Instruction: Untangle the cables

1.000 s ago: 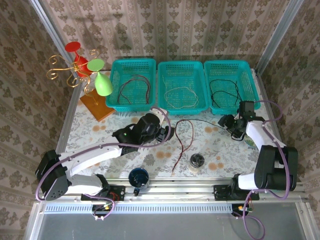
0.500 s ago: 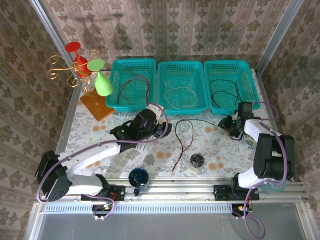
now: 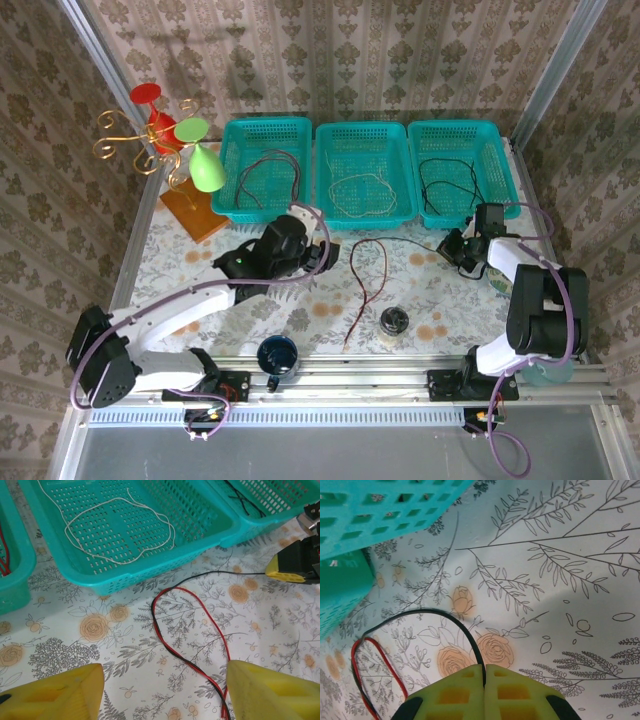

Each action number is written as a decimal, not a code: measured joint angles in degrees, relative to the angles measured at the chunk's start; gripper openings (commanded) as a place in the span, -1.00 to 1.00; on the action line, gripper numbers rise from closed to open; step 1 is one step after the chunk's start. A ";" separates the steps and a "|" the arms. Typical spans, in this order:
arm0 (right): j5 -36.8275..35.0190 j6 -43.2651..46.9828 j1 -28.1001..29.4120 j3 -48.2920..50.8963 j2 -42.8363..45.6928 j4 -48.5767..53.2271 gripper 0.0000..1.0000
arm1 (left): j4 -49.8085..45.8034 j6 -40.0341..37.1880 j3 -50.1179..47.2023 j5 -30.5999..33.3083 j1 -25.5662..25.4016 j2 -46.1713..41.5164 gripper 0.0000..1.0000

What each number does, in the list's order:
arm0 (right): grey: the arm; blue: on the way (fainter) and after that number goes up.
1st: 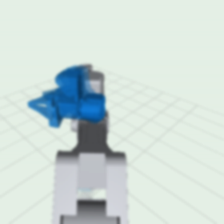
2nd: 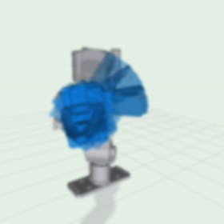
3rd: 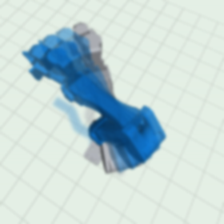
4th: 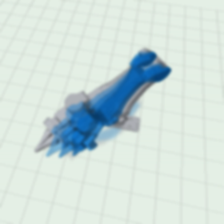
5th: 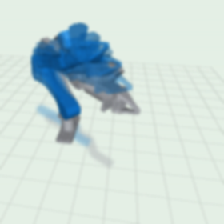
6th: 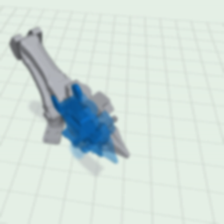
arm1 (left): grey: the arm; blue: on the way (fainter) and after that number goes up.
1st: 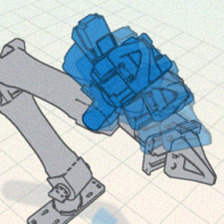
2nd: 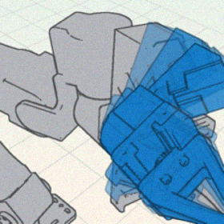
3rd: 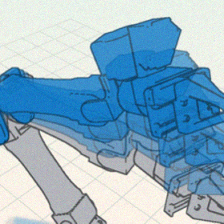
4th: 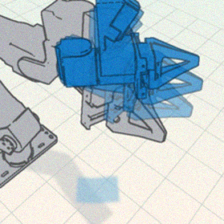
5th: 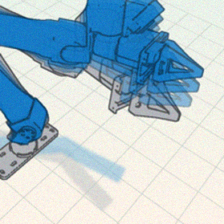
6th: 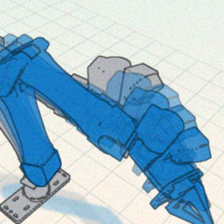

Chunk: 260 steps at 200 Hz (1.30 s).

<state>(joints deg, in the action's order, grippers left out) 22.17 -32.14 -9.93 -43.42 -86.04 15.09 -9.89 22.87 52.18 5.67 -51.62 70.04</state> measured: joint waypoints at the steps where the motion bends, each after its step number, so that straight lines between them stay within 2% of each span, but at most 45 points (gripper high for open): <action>1: 0.00 0.02 0.00 0.00 0.15 0.07 -1.00 | 0.04 0.07 -0.02 -0.24 0.13 -0.11 0.33; 43: 0.70 0.42 0.17 0.00 8.02 2.73 -1.00 | 0.00 0.20 0.72 -2.58 4.59 -4.85 0.35; 92: 0.81 0.33 2.43 -0.48 24.11 8.33 -1.00 | -1.51 -1.64 3.91 -4.26 6.78 -6.05 0.36; 117: 1.68 -0.85 3.61 -4.90 29.57 9.99 -1.00 | -1.92 -3.28 5.14 -5.09 7.48 -6.03 0.36; 200: 5.95 -4.79 10.88 -24.98 27.23 7.52 -1.00 | -1.79 -8.20 12.76 -12.28 8.66 -1.92 0.36; 260: 7.02 -7.13 13.64 -35.39 22.75 5.66 -1.00 | 3.39 -8.52 13.73 -17.77 9.14 0.94 0.41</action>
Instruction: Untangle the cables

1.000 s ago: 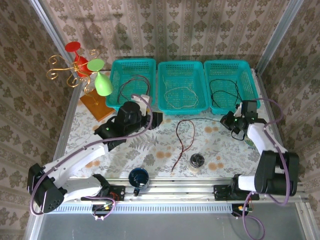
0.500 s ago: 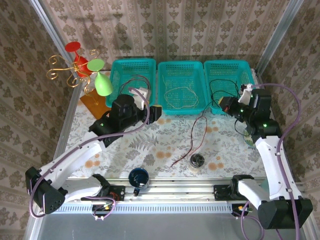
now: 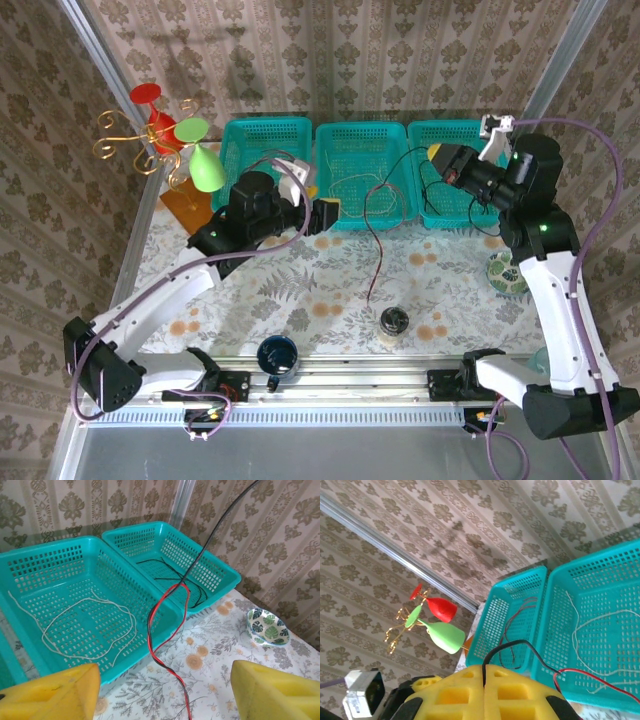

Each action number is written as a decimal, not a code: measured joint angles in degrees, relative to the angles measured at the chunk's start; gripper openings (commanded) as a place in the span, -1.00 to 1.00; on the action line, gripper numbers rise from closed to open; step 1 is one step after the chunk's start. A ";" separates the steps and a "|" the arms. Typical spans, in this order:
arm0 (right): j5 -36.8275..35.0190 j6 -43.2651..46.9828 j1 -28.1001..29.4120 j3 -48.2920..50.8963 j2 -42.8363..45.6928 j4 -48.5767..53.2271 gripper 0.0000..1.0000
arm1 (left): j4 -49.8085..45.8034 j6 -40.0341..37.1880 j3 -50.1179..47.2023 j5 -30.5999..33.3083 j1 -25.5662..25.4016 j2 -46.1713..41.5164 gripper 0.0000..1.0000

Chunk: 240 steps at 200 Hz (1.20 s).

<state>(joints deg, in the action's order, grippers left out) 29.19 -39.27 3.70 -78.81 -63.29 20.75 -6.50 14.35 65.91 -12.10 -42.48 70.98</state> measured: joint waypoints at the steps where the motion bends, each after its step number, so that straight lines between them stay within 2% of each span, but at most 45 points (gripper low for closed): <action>1: 0.00 0.00 0.02 -0.24 -0.13 0.00 -1.00 | 0.04 0.00 0.04 -0.02 0.04 0.04 0.41; 54: 3.80 0.37 0.22 -5.97 -3.69 -1.31 -1.00 | 3.43 -2.08 4.24 -5.53 1.92 1.81 0.49; 74: 5.86 2.64 0.22 -9.64 -5.46 -1.05 -1.00 | 4.28 -1.53 5.46 -8.81 6.23 2.12 0.43; 96: 7.23 3.87 0.24 -11.61 -6.49 -1.73 -1.00 | 3.52 -0.20 11.19 -12.07 10.71 4.83 0.43; 140: 10.29 4.50 1.53 -13.46 -8.55 -4.44 -1.00 | 7.30 0.22 11.58 -16.85 7.65 5.70 0.50; 166: 14.38 6.73 1.84 -16.48 -10.19 -4.44 -1.00 | 8.13 2.16 12.96 -21.31 10.43 8.57 0.48; 186: 16.57 10.16 2.10 -18.12 -10.36 -4.33 -1.00 | 5.88 5.29 19.06 -26.38 14.23 14.03 0.48; 212: 17.29 17.35 3.58 -18.27 -10.03 -4.57 -1.00 | 3.34 8.81 23.50 -29.73 17.16 18.14 0.53; 240: 14.88 28.04 7.43 -11.17 -7.41 -9.94 -1.00 | -1.99 11.21 24.20 -30.64 17.84 18.29 0.54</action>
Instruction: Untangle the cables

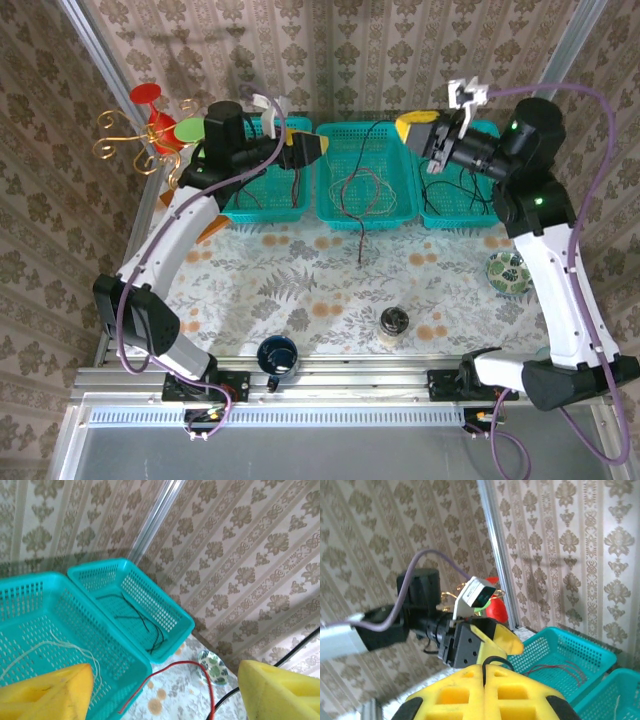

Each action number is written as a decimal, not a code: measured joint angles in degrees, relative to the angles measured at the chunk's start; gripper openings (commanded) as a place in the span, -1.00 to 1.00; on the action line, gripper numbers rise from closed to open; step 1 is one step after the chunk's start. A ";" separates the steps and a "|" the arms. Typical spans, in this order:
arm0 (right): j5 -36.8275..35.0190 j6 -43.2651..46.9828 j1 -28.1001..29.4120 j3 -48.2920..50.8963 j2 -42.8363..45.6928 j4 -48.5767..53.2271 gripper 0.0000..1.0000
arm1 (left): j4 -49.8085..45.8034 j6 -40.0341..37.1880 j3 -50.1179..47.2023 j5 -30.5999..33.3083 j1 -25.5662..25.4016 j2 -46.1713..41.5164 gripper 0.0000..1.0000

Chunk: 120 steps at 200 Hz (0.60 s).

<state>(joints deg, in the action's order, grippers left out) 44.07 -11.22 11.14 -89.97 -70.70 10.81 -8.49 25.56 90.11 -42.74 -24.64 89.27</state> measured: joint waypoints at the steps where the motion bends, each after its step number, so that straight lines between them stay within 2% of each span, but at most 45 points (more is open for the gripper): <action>1: -0.02 0.26 0.11 0.22 0.07 -0.11 -1.00 | -0.28 0.07 0.07 -0.02 0.00 0.00 0.54; 25: -2.43 12.70 4.33 4.87 0.35 -2.51 -1.00 | -4.63 1.73 0.63 -0.04 0.00 -0.04 0.54; 57: -1.57 24.65 6.62 8.11 -0.48 -4.90 -1.00 | -9.40 4.24 -1.29 0.50 0.00 -0.90 0.56; 120: 0.98 33.86 8.92 13.42 -0.66 -8.92 -1.00 | -14.25 5.86 -10.29 0.37 0.48 -3.76 0.60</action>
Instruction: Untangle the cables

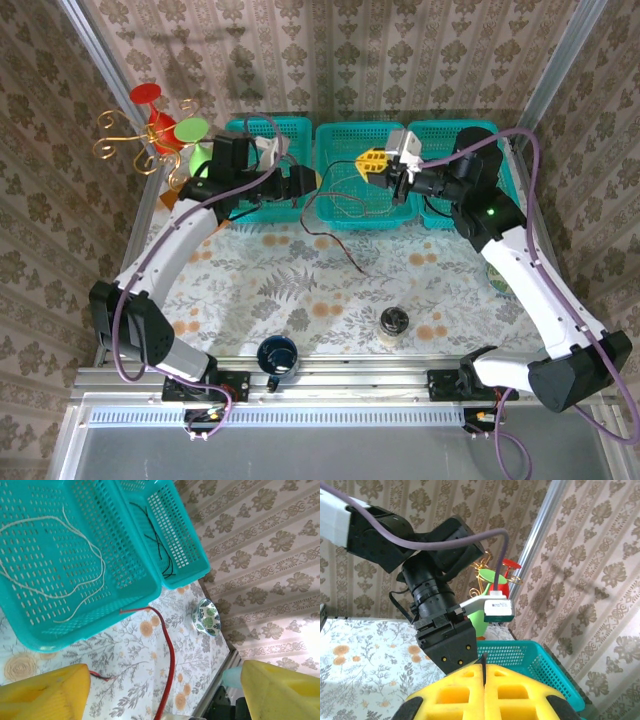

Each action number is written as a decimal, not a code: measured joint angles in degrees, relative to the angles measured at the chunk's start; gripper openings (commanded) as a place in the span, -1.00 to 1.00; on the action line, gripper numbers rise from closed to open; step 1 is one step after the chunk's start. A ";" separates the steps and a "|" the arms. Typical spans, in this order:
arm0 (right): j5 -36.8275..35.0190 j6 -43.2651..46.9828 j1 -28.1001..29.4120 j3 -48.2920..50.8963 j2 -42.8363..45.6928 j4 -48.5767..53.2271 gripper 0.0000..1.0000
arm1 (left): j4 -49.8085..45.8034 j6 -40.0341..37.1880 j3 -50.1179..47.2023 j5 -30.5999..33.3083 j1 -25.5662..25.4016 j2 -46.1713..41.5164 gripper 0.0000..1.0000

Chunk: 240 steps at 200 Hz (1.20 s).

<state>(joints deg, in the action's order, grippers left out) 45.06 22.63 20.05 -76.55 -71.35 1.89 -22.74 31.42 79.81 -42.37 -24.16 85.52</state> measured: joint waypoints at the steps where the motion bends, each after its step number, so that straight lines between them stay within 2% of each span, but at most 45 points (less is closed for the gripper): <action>1: 0.02 0.04 0.00 0.04 0.02 0.00 -1.00 | 0.00 0.07 -0.13 0.00 0.00 0.00 0.60; 28: 0.44 1.53 0.11 0.55 1.11 0.00 -1.00 | -0.02 0.63 -2.03 -0.79 -0.76 0.00 0.61; 62: 0.48 2.38 0.11 1.09 2.93 0.02 -1.00 | 1.73 2.40 -2.82 -2.03 -4.07 0.76 0.60; 124: 0.48 3.28 0.11 3.17 4.72 0.70 -1.00 | 13.16 10.54 -8.11 -3.04 -9.55 4.63 0.54; 177: 0.33 4.11 0.11 4.98 7.32 1.33 -1.00 | 28.37 20.52 -12.11 -3.02 -11.85 7.76 0.45; 190: 0.15 4.26 0.11 5.70 8.33 1.33 -1.00 | 32.06 22.95 -12.68 -2.99 -12.59 9.07 0.38; 201: -0.04 4.28 0.09 6.29 9.09 1.31 -1.00 | 34.60 25.11 -13.11 -3.04 -13.25 10.12 0.25; 220: -0.50 4.44 0.09 7.02 9.88 1.38 -1.00 | 37.64 27.65 -13.49 -2.84 -14.19 11.56 -0.09; 234: -0.98 4.46 0.09 7.34 10.16 1.36 -1.00 | 38.71 28.55 -13.57 -2.67 -14.64 12.09 -0.46; 240: -1.18 4.48 0.09 7.58 10.25 1.36 -1.00 | 38.86 28.61 -13.57 -2.56 -14.71 12.13 -0.56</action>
<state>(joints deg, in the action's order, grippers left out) 43.88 27.11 20.14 -68.97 -61.10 3.25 16.12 60.03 66.24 -44.93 -38.87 97.65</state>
